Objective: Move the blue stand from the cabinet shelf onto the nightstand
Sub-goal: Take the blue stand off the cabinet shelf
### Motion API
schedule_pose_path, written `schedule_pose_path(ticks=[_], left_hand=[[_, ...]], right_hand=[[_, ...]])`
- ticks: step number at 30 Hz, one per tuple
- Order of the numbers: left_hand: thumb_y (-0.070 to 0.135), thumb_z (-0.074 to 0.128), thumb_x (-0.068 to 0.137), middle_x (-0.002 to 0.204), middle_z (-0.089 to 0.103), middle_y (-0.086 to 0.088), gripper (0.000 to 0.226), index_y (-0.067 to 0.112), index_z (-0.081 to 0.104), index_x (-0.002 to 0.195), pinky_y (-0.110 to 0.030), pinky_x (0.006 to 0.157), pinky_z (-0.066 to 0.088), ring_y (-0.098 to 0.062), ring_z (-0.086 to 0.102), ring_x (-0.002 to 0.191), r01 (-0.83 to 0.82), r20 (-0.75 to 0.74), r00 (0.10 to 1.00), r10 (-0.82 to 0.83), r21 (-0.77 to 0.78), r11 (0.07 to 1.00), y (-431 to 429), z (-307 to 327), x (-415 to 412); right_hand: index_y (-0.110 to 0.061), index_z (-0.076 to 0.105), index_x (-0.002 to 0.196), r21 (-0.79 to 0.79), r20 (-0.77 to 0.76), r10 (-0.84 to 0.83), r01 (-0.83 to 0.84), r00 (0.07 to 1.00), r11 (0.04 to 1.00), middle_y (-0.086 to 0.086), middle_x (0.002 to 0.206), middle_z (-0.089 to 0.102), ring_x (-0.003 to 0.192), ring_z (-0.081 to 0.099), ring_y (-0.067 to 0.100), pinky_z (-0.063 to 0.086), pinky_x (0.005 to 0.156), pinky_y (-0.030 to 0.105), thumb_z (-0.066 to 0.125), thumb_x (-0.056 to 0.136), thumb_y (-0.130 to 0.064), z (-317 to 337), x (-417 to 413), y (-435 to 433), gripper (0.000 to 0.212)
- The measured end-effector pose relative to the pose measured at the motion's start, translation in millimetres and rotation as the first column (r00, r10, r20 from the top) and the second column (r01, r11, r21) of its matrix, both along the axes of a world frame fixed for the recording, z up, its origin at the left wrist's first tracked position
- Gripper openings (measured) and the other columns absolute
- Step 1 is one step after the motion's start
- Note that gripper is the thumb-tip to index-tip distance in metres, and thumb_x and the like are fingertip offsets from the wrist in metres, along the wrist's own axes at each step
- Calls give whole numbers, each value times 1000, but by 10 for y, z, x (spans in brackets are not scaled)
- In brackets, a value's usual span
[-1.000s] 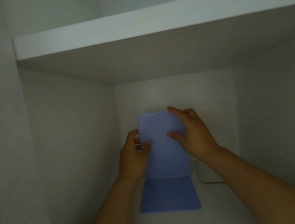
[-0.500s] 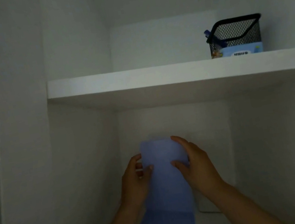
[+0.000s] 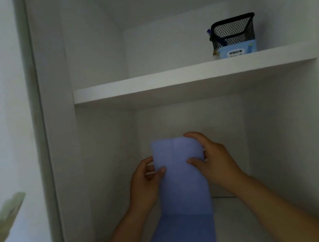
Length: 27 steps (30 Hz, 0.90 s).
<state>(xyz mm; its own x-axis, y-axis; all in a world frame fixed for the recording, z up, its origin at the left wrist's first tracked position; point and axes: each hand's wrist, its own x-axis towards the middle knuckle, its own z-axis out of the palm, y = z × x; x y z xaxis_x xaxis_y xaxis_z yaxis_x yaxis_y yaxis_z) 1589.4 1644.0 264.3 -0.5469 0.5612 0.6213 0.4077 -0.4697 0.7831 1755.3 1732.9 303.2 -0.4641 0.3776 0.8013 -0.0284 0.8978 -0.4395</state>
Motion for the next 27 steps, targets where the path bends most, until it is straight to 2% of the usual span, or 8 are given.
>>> schedule_pose_path(ticks=[4, 6, 9, 13, 17, 19, 22, 27], left_hand=[[11, 65, 83, 89, 62, -6, 30, 18, 57, 111, -15, 58, 47, -7, 59, 69, -40, -3, 999, 40, -47, 998, -282, -42, 173], [13, 63, 84, 94, 61, -4, 33, 18, 55, 116, -12, 60, 46, -7, 58, 75, -79, -20, 997, 77, -79, 994, -454, -61, 284], [16, 63, 85, 103, 60, -1, 33, 23, 53, 116, -19, 69, 48, -9, 60, 88, -134, -56, 990, 129, -114, 984, -705, -62, 486], [19, 63, 84, 110, 61, 2, 37, 26, 50, 118, -18, 68, 50, -11, 61, 97, -219, -103, 973, 207, -115, 969, -1010, -24, 856], [22, 64, 82, 112, 63, 3, 40, 24, 51, 120, -15, 73, 53, -8, 63, 97, -288, -133, 951, 279, -53, 956, -1393, -73, 1327], [30, 63, 79, 114, 63, 4, 45, 24, 50, 122, -15, 75, 53, -4, 63, 96, -319, -149, 939, 309, -49, 947, -1615, -152, 1553], [26, 63, 80, 114, 62, 5, 46, 23, 50, 123, -12, 70, 51, -1, 62, 95, -387, -151, 914, 376, -52, 921, -1952, -342, 1887], [39, 60, 70, 113, 60, 14, 50, 32, 50, 118, -8, 74, 48, 3, 59, 97, -519, -155, 853, 499, -134, 844, -2482, -809, 2387]], right_hand=[[-25, 45, 127, 4, 5, 37, -37, 999, 999, -8, 112, 56, 103, 53, 10, 35, 78, -2, 64, 80, -7, 34, 180, -179, 54], [-25, 45, 126, 10, 9, 63, -63, 998, 998, -7, 110, 56, 101, 54, 11, 38, 76, 5, 63, 81, -8, 53, 275, -277, 52], [-26, 45, 125, 14, 18, 136, -136, 991, 991, -7, 110, 56, 102, 55, 15, 40, 81, 18, 62, 82, -9, 80, 425, -433, 49], [-27, 46, 124, 55, 25, 197, -198, 980, 979, -4, 112, 59, 102, 57, 18, 44, 82, 19, 63, 82, -11, 129, 679, -618, 49], [-38, 43, 116, 73, 16, 265, -265, 964, 961, -13, 103, 57, 87, 56, 6, 38, 70, 0, 65, 82, -12, 133, 1012, -858, 48], [-41, 43, 116, 54, 21, 322, -323, 947, 945, -18, 101, 57, 83, 57, 0, 41, 71, 3, 65, 83, -15, 60, 1169, -994, 48], [-46, 43, 115, -4, 40, 407, -407, 913, 913, -21, 102, 59, 89, 60, 1, 49, 77, 15, 65, 83, -16, -172, 1366, -1198, 49], [-48, 45, 114, -91, 95, 525, -518, 846, 851, -39, 96, 57, 89, 59, -4, 48, 73, 13, 66, 82, -19, -736, 1563, -1516, 48]])
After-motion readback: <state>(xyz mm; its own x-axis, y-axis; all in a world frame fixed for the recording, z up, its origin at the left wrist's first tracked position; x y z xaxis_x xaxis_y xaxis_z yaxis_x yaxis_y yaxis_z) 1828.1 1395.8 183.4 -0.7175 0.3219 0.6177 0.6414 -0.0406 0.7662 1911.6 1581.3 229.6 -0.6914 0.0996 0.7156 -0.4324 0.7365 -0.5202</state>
